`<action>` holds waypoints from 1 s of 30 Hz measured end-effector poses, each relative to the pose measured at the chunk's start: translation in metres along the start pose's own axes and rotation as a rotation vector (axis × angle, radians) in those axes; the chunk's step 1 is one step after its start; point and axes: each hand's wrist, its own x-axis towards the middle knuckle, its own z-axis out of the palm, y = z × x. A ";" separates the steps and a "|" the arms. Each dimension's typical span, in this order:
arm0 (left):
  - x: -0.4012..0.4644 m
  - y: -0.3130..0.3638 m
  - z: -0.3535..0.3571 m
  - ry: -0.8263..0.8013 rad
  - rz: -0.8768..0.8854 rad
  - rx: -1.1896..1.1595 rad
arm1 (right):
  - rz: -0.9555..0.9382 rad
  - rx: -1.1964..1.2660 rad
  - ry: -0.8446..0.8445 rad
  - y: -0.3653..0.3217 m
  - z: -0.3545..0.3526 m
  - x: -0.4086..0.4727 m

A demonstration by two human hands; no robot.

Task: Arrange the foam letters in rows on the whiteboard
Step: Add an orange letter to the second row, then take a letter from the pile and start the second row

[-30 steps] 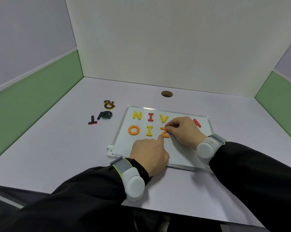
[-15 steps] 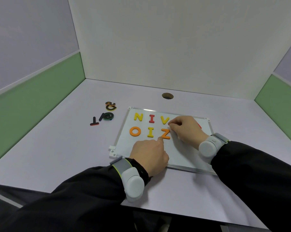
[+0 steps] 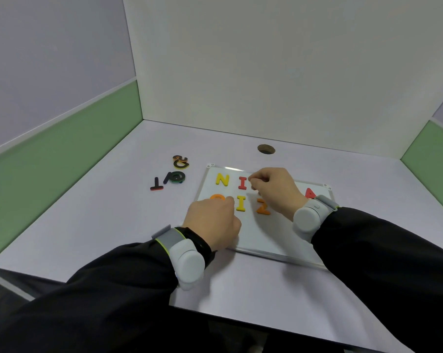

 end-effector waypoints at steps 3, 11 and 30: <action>0.003 -0.012 -0.002 0.008 -0.034 -0.016 | -0.023 0.021 -0.022 -0.010 0.015 0.005; 0.014 -0.068 -0.006 0.020 -0.194 -0.028 | -0.104 -0.036 -0.123 -0.046 0.062 0.020; 0.058 -0.139 0.013 0.130 -0.318 -0.051 | -0.121 -0.142 -0.215 -0.079 0.128 0.048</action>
